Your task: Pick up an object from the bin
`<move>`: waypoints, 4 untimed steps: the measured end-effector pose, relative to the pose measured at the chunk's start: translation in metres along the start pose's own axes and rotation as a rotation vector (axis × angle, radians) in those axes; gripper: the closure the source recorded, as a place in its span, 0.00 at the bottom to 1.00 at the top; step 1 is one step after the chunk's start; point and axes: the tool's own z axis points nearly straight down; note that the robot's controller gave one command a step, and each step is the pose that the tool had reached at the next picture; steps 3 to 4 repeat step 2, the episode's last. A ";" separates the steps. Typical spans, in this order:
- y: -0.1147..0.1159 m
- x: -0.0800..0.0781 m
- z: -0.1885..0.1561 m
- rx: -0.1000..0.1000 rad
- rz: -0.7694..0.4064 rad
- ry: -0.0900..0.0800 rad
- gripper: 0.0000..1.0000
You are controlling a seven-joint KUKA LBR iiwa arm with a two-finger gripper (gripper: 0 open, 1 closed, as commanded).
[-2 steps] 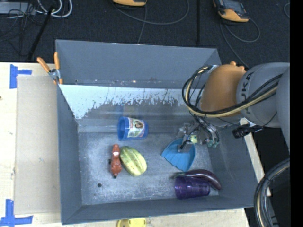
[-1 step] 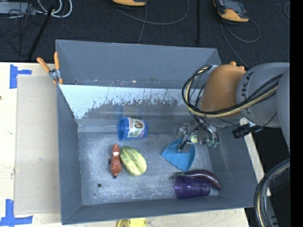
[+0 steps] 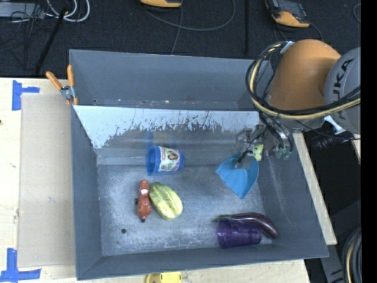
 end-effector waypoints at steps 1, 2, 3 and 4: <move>0.000 0.000 0.000 0.000 0.000 0.000 1.00; -0.024 -0.008 -0.131 0.000 0.023 -0.001 1.00; -0.024 -0.008 -0.131 0.000 0.023 -0.001 1.00; -0.024 -0.008 -0.131 0.000 0.023 -0.001 1.00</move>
Offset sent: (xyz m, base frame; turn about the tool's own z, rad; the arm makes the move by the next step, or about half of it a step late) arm 0.0038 -0.0257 0.1316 0.0220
